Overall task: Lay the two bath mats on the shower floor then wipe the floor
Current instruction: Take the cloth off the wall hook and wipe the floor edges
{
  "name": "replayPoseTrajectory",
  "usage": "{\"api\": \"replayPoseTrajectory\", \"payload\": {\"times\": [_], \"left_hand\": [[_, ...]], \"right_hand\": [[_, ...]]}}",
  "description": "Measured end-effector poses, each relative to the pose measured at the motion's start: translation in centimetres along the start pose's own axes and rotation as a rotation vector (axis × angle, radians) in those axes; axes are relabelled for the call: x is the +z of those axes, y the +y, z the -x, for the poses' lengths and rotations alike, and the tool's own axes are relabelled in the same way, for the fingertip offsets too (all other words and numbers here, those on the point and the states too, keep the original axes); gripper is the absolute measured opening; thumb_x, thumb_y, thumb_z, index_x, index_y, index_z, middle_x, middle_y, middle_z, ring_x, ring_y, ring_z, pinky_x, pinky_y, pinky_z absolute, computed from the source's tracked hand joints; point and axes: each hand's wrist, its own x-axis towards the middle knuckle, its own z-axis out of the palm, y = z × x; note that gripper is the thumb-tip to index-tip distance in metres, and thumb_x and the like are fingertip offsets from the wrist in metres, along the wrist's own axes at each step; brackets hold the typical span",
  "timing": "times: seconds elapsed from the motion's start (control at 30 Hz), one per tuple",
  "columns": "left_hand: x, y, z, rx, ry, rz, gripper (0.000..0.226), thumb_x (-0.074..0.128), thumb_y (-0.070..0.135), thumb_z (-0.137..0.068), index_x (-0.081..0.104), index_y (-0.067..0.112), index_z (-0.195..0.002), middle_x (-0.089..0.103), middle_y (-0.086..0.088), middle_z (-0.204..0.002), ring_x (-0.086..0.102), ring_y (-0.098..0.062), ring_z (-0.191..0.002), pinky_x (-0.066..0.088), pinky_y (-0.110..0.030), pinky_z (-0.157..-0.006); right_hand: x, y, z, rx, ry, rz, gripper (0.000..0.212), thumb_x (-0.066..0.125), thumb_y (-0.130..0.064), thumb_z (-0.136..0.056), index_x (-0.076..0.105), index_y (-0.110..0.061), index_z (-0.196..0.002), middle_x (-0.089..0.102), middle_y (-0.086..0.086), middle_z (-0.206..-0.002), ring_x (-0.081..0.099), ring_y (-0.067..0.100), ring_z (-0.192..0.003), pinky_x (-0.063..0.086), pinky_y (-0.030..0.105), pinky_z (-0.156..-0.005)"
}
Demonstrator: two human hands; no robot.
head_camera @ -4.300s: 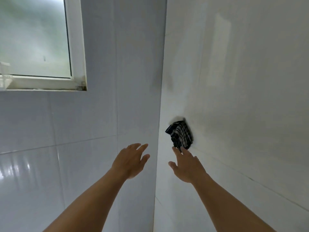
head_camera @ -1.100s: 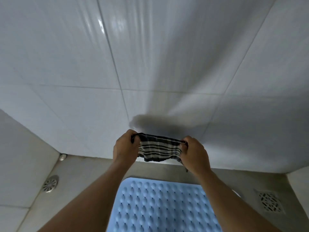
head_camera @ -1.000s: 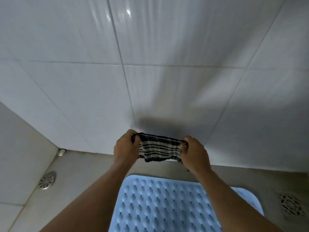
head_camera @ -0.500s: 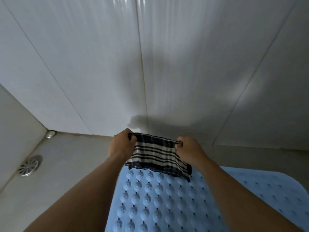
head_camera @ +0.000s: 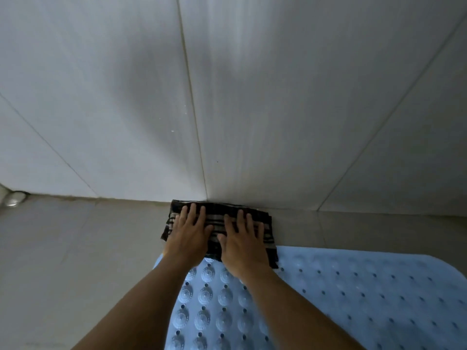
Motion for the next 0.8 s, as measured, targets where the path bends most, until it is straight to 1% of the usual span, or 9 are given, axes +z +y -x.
{"api": "replayPoseTrajectory", "payload": {"times": [0.03,0.07,0.1,0.17,0.3,0.43,0.63,0.8], "left_hand": [[0.3,0.0,0.1,-0.003,-0.023,-0.026,0.077,-0.008,0.055,-0.097,0.014,0.016,-0.159,-0.002,-0.011,-0.167,-0.01,-0.034,-0.153,0.0,-0.048,-0.124],[0.4,0.3,0.2,-0.027,-0.013,-0.025,0.07,-0.003,0.053,-0.1,0.004,0.017,-0.16,-0.008,-0.01,-0.167,-0.014,-0.032,-0.152,-0.005,-0.047,-0.123],[0.4,0.6,0.4,-0.054,0.009,-0.009,0.065,0.003,0.05,-0.102,-0.005,0.018,-0.159,-0.012,-0.008,-0.166,-0.017,-0.029,-0.152,-0.008,-0.046,-0.122],[-0.2,1.3,0.6,-0.08,0.017,-0.005,0.065,0.008,0.05,-0.103,-0.013,0.02,-0.157,-0.016,-0.007,-0.166,-0.019,-0.027,-0.151,-0.01,-0.045,-0.122],[-0.6,2.3,0.3,-0.117,-0.056,-0.004,0.065,0.009,0.049,-0.104,-0.013,0.019,-0.157,-0.016,-0.008,-0.166,-0.019,-0.027,-0.151,-0.009,-0.046,-0.123],[-0.8,4.5,0.3,-0.104,-0.03,0.042,0.068,0.013,0.051,-0.103,-0.006,0.017,-0.159,-0.012,-0.008,-0.166,-0.016,-0.027,-0.152,-0.008,-0.046,-0.123],[-1.0,9.0,0.0,-0.098,-0.082,0.028,0.071,0.013,0.055,-0.102,-0.01,0.018,-0.158,-0.015,-0.009,-0.166,-0.016,-0.029,-0.152,-0.007,-0.049,-0.123],[-1.0,12.9,0.1,-0.062,-0.115,0.005,0.072,0.01,0.056,-0.102,-0.013,0.016,-0.157,-0.017,-0.011,-0.165,-0.018,-0.031,-0.152,-0.01,-0.05,-0.122]], "right_hand": [[0.5,0.3,-0.1,-0.005,-0.017,0.007,0.06,0.016,-0.047,-0.107,0.0,-0.024,-0.16,-0.008,0.011,-0.167,-0.012,0.031,-0.153,-0.009,0.053,-0.122],[0.8,0.6,-0.1,-0.009,-0.024,0.013,0.06,0.013,-0.049,-0.106,-0.005,-0.026,-0.159,-0.012,0.01,-0.167,-0.015,0.029,-0.153,-0.011,0.052,-0.121],[0.9,1.0,-0.1,-0.014,-0.022,0.017,0.061,0.011,-0.05,-0.106,-0.008,-0.028,-0.159,-0.015,0.008,-0.166,-0.017,0.027,-0.153,-0.012,0.051,-0.121],[0.8,1.5,-0.2,-0.022,-0.028,0.019,0.061,0.009,-0.052,-0.105,-0.012,-0.029,-0.158,-0.019,0.006,-0.166,-0.02,0.025,-0.152,-0.014,0.049,-0.121],[0.1,2.9,-0.4,-0.051,-0.062,0.027,0.062,0.011,-0.052,-0.106,-0.012,-0.029,-0.158,-0.02,0.004,-0.165,-0.02,0.022,-0.152,-0.013,0.047,-0.122],[-0.5,5.4,-0.4,-0.062,-0.085,0.034,0.062,0.011,-0.051,-0.106,-0.013,-0.029,-0.158,-0.021,0.003,-0.165,-0.021,0.022,-0.152,-0.012,0.046,-0.122],[-2.0,9.7,0.1,-0.06,-0.124,0.047,0.061,0.014,-0.048,-0.107,-0.012,-0.03,-0.158,-0.021,0.001,-0.165,-0.02,0.02,-0.152,-0.011,0.044,-0.123],[-2.7,13.5,1.2,-0.043,-0.124,0.05,0.061,0.015,-0.048,-0.107,-0.012,-0.029,-0.158,-0.02,0.001,-0.165,-0.018,0.02,-0.152,-0.01,0.044,-0.123]]}}
